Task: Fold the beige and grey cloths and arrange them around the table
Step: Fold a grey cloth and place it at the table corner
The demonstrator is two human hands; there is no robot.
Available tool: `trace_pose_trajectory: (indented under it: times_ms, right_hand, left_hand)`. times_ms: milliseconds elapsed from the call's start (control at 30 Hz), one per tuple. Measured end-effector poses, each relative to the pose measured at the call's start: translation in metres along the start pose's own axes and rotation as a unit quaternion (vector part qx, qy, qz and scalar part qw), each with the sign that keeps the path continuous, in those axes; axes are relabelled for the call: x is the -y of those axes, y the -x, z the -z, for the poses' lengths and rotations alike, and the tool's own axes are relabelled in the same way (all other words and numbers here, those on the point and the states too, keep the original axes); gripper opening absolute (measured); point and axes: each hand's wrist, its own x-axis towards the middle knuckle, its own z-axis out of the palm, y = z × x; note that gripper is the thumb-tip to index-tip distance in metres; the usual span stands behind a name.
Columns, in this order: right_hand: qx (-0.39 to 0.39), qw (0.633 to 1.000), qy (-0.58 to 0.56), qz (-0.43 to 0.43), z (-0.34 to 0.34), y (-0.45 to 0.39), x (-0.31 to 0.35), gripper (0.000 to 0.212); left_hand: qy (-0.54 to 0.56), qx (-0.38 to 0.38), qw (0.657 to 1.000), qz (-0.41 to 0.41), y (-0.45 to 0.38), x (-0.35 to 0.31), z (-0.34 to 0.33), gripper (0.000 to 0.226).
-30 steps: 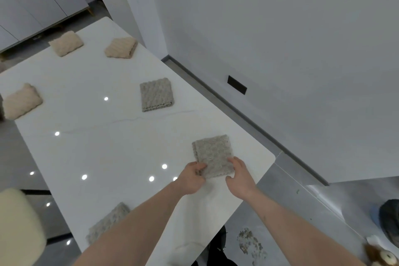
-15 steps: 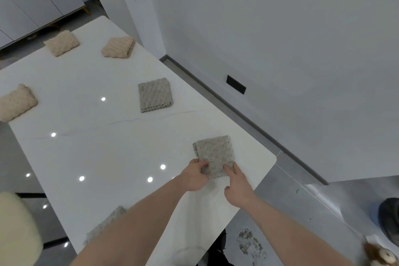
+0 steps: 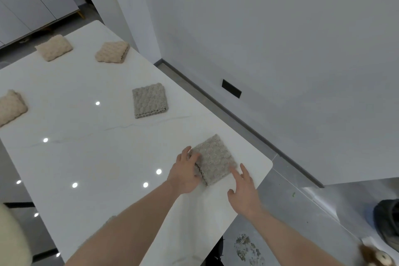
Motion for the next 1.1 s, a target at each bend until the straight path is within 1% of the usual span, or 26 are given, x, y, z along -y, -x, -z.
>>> trace_pose_trajectory:
  times_ms: [100,167,233,333,500,567,600,667,733,800,867,1000,1100]
  right_hand:
    - [0.047,0.998,0.040,-0.012,-0.012,0.004,0.000,0.084]
    - [0.068,0.995,0.065,-0.013,-0.014,-0.001,0.003,0.085]
    - [0.078,0.994,0.079,-0.018,-0.013,-0.010,0.006,0.084]
    - [0.091,0.991,0.095,-0.020,-0.004,-0.025,0.006,0.084]
    - [0.098,0.989,0.109,-0.033,0.012,-0.045,0.003,0.084]
    - [0.107,0.988,0.102,-0.032,0.012,-0.045,0.003,0.085]
    - [0.104,0.990,0.092,-0.030,0.012,-0.042,0.002,0.086]
    - [0.069,0.995,0.070,-0.019,0.010,-0.034,0.002,0.087]
    - [0.018,0.996,0.084,0.011,0.008,-0.025,0.003,0.086]
    - [-0.001,0.991,0.126,0.051,0.003,-0.020,0.003,0.084]
    - [0.016,0.985,0.155,0.070,-0.004,-0.019,0.005,0.082]
    - [0.072,0.979,0.180,0.064,-0.008,-0.017,0.007,0.083]
    - [0.088,0.975,0.194,0.058,-0.004,-0.020,0.008,0.084]
  left_hand:
    - [-0.017,0.070,0.997,-0.018,-0.014,0.005,0.005,0.079]
    - [-0.027,0.113,0.993,-0.014,-0.019,0.001,0.010,0.082]
    - [-0.051,0.123,0.991,-0.007,-0.023,-0.002,0.012,0.086]
    - [-0.091,0.125,0.988,0.003,-0.033,-0.004,0.007,0.088]
    - [-0.104,0.143,0.984,0.019,-0.044,-0.007,0.000,0.088]
    - [-0.090,0.138,0.986,0.015,-0.043,-0.007,0.000,0.087]
    - [-0.067,0.123,0.990,0.012,-0.042,-0.006,-0.001,0.084]
    - [-0.004,0.052,0.999,0.000,-0.038,-0.002,-0.003,0.070]
    - [0.037,-0.030,0.999,-0.012,-0.036,0.001,-0.004,0.056]
    - [0.048,-0.061,0.997,-0.023,-0.036,0.001,-0.004,0.054]
    - [0.030,-0.048,0.998,-0.039,-0.040,-0.001,-0.003,0.054]
    - [-0.044,-0.001,0.998,-0.043,-0.049,-0.002,-0.008,0.054]
    - [-0.070,0.004,0.997,-0.038,-0.056,-0.005,-0.010,0.058]
